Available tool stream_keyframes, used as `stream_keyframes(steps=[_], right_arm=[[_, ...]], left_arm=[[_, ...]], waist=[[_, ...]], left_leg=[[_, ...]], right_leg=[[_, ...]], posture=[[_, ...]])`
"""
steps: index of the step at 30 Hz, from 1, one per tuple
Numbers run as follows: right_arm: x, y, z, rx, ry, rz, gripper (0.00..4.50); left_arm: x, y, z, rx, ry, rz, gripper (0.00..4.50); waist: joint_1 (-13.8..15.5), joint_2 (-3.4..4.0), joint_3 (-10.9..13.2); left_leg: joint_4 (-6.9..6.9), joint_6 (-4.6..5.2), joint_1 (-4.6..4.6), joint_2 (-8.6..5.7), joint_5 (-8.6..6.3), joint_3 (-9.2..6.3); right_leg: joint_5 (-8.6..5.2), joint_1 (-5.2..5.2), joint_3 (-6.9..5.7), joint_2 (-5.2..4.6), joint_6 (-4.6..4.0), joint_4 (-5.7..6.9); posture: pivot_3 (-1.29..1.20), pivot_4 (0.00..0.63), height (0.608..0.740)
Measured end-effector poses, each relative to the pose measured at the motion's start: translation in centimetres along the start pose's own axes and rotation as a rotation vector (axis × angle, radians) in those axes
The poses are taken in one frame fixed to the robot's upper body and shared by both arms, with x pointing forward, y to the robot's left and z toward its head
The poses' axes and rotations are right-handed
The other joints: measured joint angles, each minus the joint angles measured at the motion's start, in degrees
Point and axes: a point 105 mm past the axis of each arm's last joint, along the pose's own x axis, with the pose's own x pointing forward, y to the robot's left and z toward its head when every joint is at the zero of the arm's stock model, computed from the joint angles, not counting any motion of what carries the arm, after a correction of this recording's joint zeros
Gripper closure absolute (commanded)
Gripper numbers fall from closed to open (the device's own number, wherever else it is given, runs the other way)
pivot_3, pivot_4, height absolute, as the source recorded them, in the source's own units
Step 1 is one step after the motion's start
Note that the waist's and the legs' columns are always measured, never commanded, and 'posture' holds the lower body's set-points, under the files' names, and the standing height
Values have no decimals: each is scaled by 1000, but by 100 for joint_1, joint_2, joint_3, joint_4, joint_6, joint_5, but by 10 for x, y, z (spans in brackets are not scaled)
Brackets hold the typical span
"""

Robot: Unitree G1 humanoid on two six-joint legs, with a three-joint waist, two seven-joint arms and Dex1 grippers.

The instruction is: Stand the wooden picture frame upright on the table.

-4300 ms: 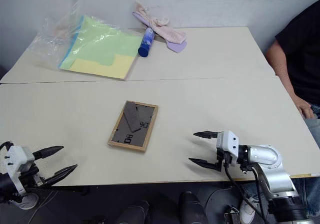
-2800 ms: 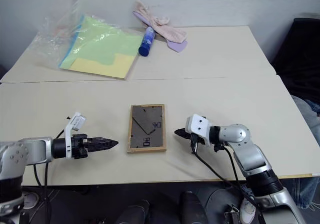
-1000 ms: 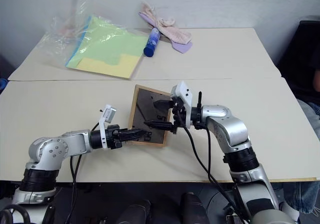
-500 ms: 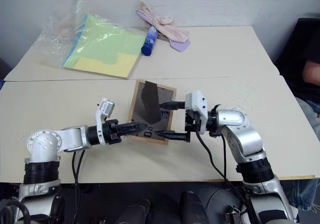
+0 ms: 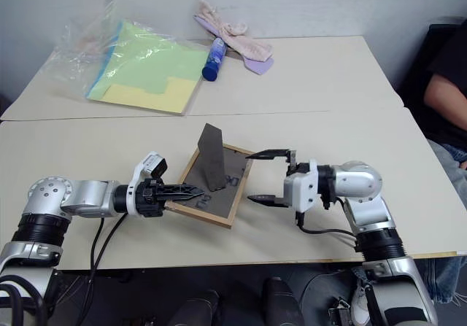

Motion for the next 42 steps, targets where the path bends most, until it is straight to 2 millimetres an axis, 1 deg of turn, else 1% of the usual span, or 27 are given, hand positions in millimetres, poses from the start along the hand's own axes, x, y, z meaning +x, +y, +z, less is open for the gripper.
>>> stream_keyframes(steps=[3,6,8,12,14,16,18,19,20,21,23,26,27,29,30,31,32,33,34,36,38,39,42], right_arm=[[10,-3,-6,-81,18,-46,22],[21,-6,-7,-136,10,-94,608],[25,-3,-8,-148,4,-111,1276],[26,-2,-10,-192,12,-143,2602],[25,-2,-9,-222,12,-150,2746],[26,-4,-10,-239,16,-165,2790],[25,-7,-10,-253,20,-175,2790],[25,-9,-11,-239,23,-196,2823],[26,-10,-10,-229,17,-204,2949],[28,-10,-7,-222,2,-211,3077],[32,-10,0,-201,-39,-224,3155],[39,-8,12,-141,-97,-217,3180],[40,-5,15,-60,-111,-210,3186],[27,-3,-1,146,-64,-264,3198],[15,-7,-12,326,-47,-341,3215],[6,-11,-19,485,-56,-400,3218],[3,-15,-21,577,-78,-419,3218],[2,-17,-19,625,-100,-420,3218],[3,-19,-17,679,-127,-406,3218],[7,-17,-17,763,-151,-391,3218],[9,-12,-23,913,-163,-386,3218],[8,-8,-28,1001,-158,-382,3218],[5,-4,-35,1090,-170,-396,3219]], left_arm=[[-1,-6,4,12,7,0,3226],[1,-11,4,25,38,0,3226],[1,-12,4,22,45,-13,3226],[0,-14,5,13,39,-42,3226],[-1,-14,4,7,39,-49,3226],[-1,-16,6,40,6,-51,3226],[0,-19,6,98,-50,-53,2518],[0,-24,7,153,-94,-54,2247],[-2,-29,9,198,-131,-48,1933],[-6,-32,8,237,-169,-38,1568],[-17,-38,8,322,-237,13,956],[-40,-36,11,447,-336,128,951],[-55,-37,14,518,-415,136,951],[-78,-41,21,654,-505,189,951],[-92,-38,24,769,-546,264,781],[-100,-38,27,887,-565,314,567],[-104,-38,28,955,-569,334,344],[-105,-39,29,996,-570,338,87],[-105,-40,29,1048,-571,333,4],[-103,-40,28,1108,-558,334,0],[-98,-37,21,1190,-495,361,0],[-92,-33,15,1234,-440,368,0],[-81,-24,3,1283,-363,351,0]], waist=[[-74,0,0],[-115,0,-1],[-153,-1,-1],[-253,-1,-1],[-258,-1,-1],[-267,-1,-1],[-272,-1,-1],[-276,-2,0],[-276,-4,1],[-276,-3,0],[-288,-3,1],[-288,1,1],[-282,2,1],[-222,-1,1],[-174,9,6],[-100,17,11],[-62,17,11],[-45,17,11],[-27,16,10],[-6,15,10],[-1,15,10],[7,15,10],[29,15,10]], left_leg=[[0,-5,2,-2,3,-1],[-3,-5,6,-21,4,-1],[-6,-5,5,-41,4,-6],[-8,-5,19,-60,3,-14],[-14,-4,33,-71,3,-25],[-15,-4,41,-75,3,-30],[-19,-2,58,-83,1,-32],[-18,-3,60,-81,-1,-33],[-18,-3,60,-80,-2,-33],[-21,-3,63,-80,-2,-29],[-30,-4,72,-75,-3,-28],[-41,-3,76,-73,-4,-27],[-48,-3,76,-65,-6,-32],[-40,-3,70,-52,-18,-38],[-44,5,69,-53,-22,-38],[-46,11,66,-55,-27,-35],[-42,11,62,-52,-29,-36],[-40,12,59,-48,-30,-37],[-39,14,59,-46,-32,-37],[-37,19,60,-46,-37,-35],[-36,25,57,-46,-41,-30],[-36,27,57,-46,-43,-27],[-34,29,53,-43,-44,-23]], right_leg=[[0,-4,-2,3,0,7],[0,-45,-4,8,0,40],[0,-79,1,4,0,60],[0,-83,10,0,0,58],[0,-82,15,0,0,61],[0,-83,24,0,0,63],[0,-83,27,-1,0,66],[0,-82,27,-1,0,66],[0,-83,27,-1,-1,66],[0,-82,31,-2,0,65],[0,-81,34,0,-1,64],[1,-79,55,1,-3,56],[2,-74,78,1,-6,46],[7,-65,72,7,-14,31],[8,-59,70,4,-15,24],[11,-56,73,2,-14,20],[17,-55,72,4,-15,16],[22,-54,70,6,-16,11],[24,-51,70,8,-15,8],[25,-50,71,8,-13,9],[26,-53,76,8,-12,8],[26,-54,77,8,-12,7],[27,-56,77,9,-10,5]], posture=[[0,150,740],[0,150,740],[0,150,740],[0,150,740],[0,150,740],[0,150,740],[0,150,740],[0,150,740],[0,150,740],[0,150,740],[0,150,740],[0,150,740],[0,150,740],[0,150,740],[0,150,740],[0,150,740],[0,150,740],[0,150,740],[0,150,740],[0,150,740],[0,150,740],[0,150,740],[0,150,740]])
